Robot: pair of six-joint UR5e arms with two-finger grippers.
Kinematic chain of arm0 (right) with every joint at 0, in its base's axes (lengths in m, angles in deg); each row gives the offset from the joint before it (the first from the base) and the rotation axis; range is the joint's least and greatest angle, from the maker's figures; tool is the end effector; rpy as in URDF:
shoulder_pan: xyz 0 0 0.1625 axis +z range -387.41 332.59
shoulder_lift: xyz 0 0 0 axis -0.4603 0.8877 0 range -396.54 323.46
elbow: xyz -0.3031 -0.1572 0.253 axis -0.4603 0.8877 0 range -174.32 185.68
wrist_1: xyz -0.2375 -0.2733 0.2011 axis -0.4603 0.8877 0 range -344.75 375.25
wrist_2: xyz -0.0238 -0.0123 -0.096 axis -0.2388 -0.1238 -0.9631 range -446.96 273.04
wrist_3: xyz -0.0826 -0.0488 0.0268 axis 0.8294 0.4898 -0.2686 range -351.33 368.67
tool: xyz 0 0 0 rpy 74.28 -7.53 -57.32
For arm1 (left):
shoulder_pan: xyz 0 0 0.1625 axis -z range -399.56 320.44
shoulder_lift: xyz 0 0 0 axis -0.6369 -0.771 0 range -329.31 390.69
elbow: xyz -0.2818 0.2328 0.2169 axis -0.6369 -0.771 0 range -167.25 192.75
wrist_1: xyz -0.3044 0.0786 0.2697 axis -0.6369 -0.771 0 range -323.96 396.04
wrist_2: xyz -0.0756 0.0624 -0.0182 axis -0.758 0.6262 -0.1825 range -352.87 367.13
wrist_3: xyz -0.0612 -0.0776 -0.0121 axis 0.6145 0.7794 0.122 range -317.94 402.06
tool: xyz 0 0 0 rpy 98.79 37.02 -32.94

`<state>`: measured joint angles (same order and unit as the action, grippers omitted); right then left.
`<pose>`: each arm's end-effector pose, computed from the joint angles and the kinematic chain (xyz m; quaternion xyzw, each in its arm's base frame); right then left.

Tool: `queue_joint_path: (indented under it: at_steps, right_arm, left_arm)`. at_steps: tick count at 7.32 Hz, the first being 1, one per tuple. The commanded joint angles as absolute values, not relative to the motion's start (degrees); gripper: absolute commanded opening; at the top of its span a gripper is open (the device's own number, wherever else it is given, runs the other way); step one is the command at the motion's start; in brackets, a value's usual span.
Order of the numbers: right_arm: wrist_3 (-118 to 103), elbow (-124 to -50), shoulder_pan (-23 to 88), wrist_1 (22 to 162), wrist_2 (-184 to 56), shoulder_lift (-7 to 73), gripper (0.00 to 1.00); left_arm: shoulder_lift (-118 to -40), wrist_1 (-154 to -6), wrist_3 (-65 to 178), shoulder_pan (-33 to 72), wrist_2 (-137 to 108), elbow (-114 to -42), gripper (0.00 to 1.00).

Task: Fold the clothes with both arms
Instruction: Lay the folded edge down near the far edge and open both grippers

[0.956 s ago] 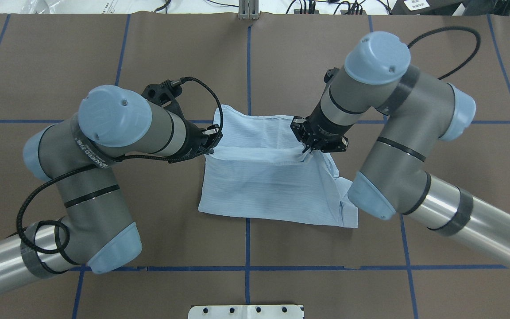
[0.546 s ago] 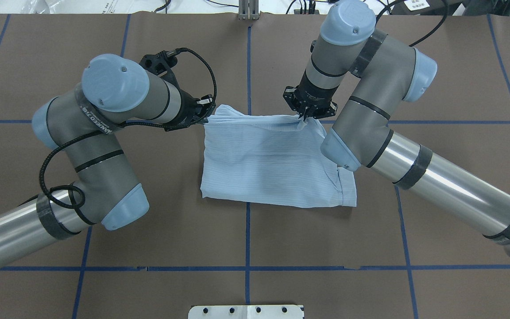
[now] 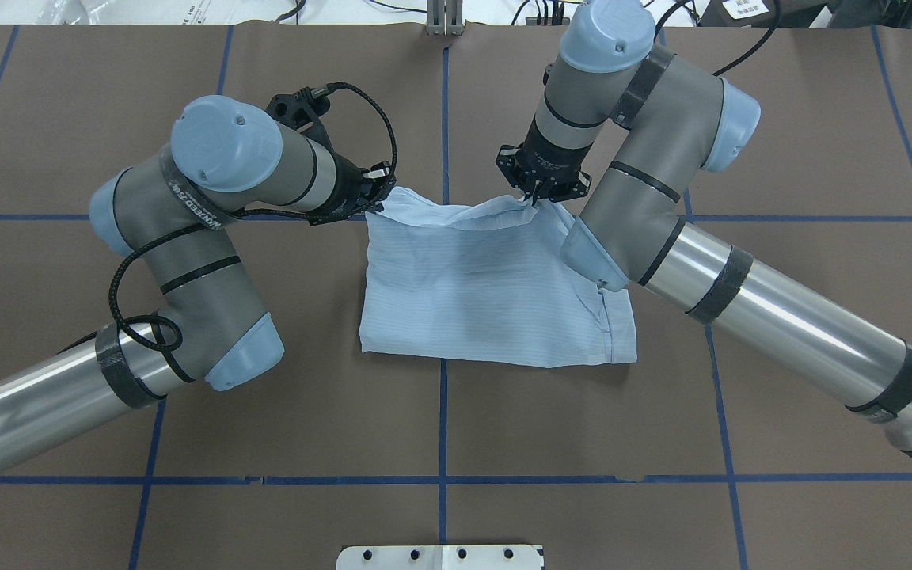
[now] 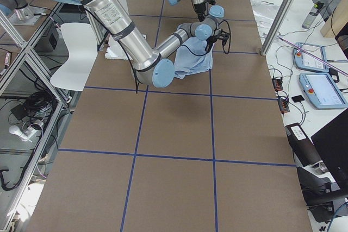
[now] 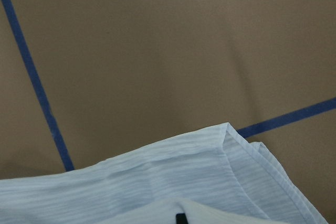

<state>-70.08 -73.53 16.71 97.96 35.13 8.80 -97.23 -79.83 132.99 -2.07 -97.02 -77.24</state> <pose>-0.4859 -0.5832 0.2441 -0.0722 -0.4194 0.1613 0.8904 0.4901 -0.5133 0.2100 0.0652 0.5306 -0.2158 0.8171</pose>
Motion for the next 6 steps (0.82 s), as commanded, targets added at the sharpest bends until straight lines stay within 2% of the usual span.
queue_joint_path:
  at_steps: [1, 2, 3, 6]
  right_arm:
    - [-70.08, -72.72, 16.71, 97.08, 35.21, 9.08, 0.00]
    - [-70.43, -71.24, 16.80, 93.77, 35.03, 9.69, 0.81]
    - [-70.34, -70.70, 17.06, 92.43, 35.03, 9.96, 1.00]
    - [-67.53, -70.52, 18.21, 92.33, 35.73, 9.61, 1.00]
  left_arm:
    - [-97.54, -79.89, 133.03, -2.03, -97.02, -77.07, 0.00]
    - [-97.98, -79.89, 133.63, -2.03, -97.02, -77.07, 0.25]
    - [-98.68, -79.98, 137.12, -2.03, -96.94, -75.94, 0.99]
    - [-99.74, -79.10, 136.19, 0.77, -97.20, -74.79, 1.00]
